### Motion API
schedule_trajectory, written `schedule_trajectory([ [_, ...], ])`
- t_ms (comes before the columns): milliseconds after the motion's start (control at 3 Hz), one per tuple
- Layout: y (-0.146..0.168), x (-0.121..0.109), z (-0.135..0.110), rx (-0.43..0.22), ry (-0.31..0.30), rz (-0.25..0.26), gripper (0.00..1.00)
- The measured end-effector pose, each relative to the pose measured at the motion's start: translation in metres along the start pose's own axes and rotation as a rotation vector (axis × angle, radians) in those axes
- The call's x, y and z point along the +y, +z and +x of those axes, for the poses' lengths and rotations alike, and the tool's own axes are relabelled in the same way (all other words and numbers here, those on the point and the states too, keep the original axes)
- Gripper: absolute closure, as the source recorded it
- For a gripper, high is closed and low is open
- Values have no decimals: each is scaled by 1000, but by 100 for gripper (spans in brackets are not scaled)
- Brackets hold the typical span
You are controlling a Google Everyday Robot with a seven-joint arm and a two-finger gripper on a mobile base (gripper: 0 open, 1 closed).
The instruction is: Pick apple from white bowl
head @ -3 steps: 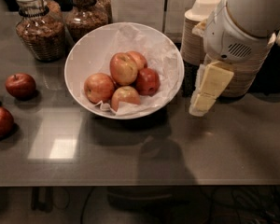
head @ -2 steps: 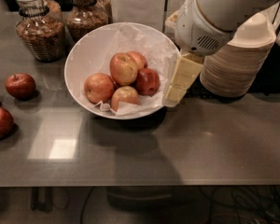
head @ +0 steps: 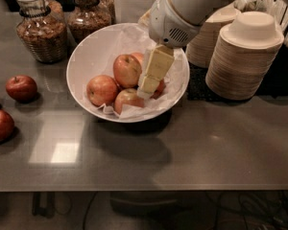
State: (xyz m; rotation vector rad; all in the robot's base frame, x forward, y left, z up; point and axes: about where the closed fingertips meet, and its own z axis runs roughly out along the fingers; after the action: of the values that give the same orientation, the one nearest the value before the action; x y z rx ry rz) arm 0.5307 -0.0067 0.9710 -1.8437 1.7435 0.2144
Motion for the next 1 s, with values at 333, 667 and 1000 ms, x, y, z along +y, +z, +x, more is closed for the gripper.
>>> schedule_trajectory([
  [333, 22, -11, 2, -17, 30, -24, 0],
  [667, 39, -22, 6, -18, 52, -28, 0],
  [1000, 51, -30, 8, -16, 65, -31, 0],
])
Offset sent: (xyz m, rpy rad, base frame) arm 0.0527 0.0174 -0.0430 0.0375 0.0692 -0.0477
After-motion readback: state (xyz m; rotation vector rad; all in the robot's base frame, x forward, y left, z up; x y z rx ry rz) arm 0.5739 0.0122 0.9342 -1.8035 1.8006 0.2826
